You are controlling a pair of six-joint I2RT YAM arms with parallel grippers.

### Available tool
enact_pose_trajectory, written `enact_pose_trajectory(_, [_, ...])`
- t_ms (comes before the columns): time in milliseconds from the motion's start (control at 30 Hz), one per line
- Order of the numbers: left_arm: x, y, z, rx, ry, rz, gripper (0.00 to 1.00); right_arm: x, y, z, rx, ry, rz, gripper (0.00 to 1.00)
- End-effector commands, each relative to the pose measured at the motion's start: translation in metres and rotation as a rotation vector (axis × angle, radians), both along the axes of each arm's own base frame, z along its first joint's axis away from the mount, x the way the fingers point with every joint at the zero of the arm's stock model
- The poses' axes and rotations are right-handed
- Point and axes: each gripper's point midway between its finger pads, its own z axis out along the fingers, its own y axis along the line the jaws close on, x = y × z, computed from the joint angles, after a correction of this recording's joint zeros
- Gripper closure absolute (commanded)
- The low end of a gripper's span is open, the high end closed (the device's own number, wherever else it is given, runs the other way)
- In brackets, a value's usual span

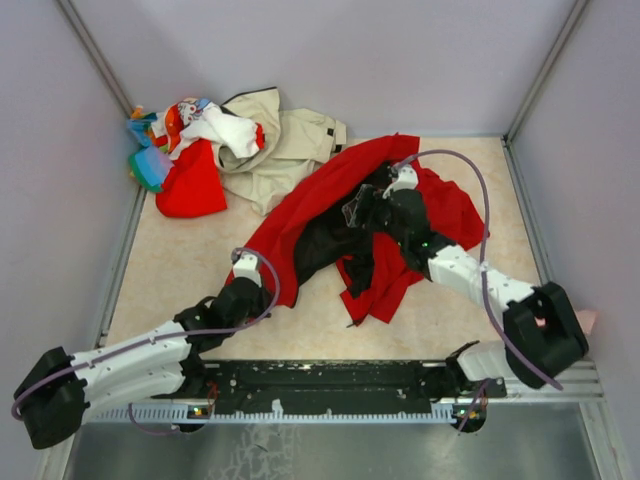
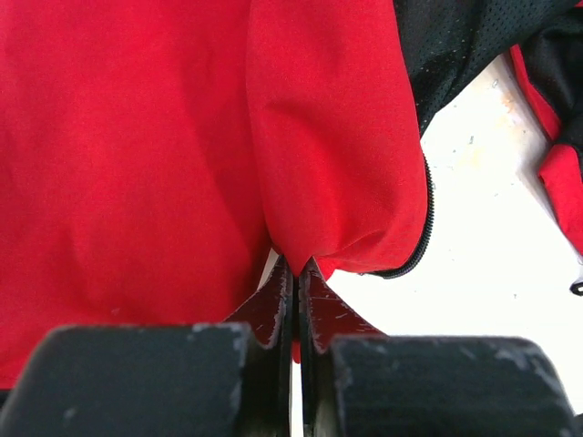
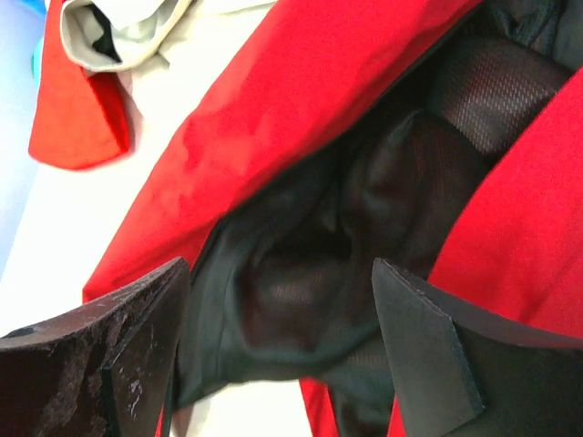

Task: Zip up the jacket
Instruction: Flatten out the jacket at the center of the board.

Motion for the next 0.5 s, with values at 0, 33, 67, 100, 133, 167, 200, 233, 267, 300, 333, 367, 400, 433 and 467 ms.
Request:
enact_pose_trajectory(0, [0.002,-0.003,0.008,-0.033,-0.033,-0.013,1.0,0.048,0.016,0.045,0.176,-0.125,-0.009,0.19])
enact_pose_trajectory(33, [0.002,-0.004,0.009,-0.035,-0.034,-0.016,1.0,0.057,0.018,0.042,0.181,-0.116,-0.012,0.19])
enact_pose_trajectory(67, [0.002,-0.004,0.009,-0.037,-0.034,-0.018,1.0,0.065,0.021,0.038,0.189,-0.108,-0.009,0.19])
enact_pose_trajectory(100, [0.002,-0.004,0.009,-0.036,-0.034,-0.021,1.0,0.073,0.022,0.036,0.198,-0.105,-0.009,0.19])
enact_pose_trajectory(133, [0.002,-0.004,0.01,-0.038,-0.034,-0.019,1.0,0.081,0.023,0.032,0.204,-0.098,-0.014,0.19])
enact_pose_trajectory(167, [0.001,-0.004,0.01,-0.039,-0.035,-0.021,1.0,0.088,0.024,0.029,0.207,-0.093,-0.017,0.19])
enact_pose_trajectory(200, [0.001,-0.004,0.01,-0.04,-0.035,-0.022,1.0,0.094,0.025,0.023,0.204,-0.081,-0.024,0.19])
enact_pose_trajectory(233, [0.001,-0.005,0.011,-0.044,-0.036,-0.025,1.0,0.101,0.025,0.016,0.2,-0.068,-0.032,0.19])
enact_pose_trajectory(267, [0.001,-0.005,0.011,-0.047,-0.037,-0.025,1.0,0.109,0.026,0.001,0.187,-0.042,-0.04,0.19])
enact_pose_trajectory(300, [0.0,-0.005,0.011,-0.049,-0.036,-0.028,1.0,0.115,0.026,-0.004,0.184,-0.034,-0.049,0.19])
enact_pose_trajectory(333, [0.0,-0.006,0.011,-0.051,-0.036,-0.031,1.0,0.121,0.025,-0.01,0.18,-0.026,-0.056,0.2])
enact_pose_trajectory(367, [-0.001,-0.006,0.011,-0.053,-0.035,-0.033,1.0,0.126,0.024,-0.013,0.177,-0.02,-0.063,0.21])
enact_pose_trajectory(400, [-0.001,-0.006,0.011,-0.056,-0.035,-0.036,1.0,0.131,0.023,-0.016,0.175,-0.015,-0.069,0.23])
enact_pose_trajectory(433, [-0.001,-0.007,0.012,-0.057,-0.035,-0.039,1.0,0.136,0.021,-0.02,0.17,-0.008,-0.075,0.25])
enact_pose_trajectory(467, [-0.001,-0.007,0.012,-0.059,-0.035,-0.041,1.0,0.14,0.019,-0.021,0.165,-0.005,-0.078,0.28])
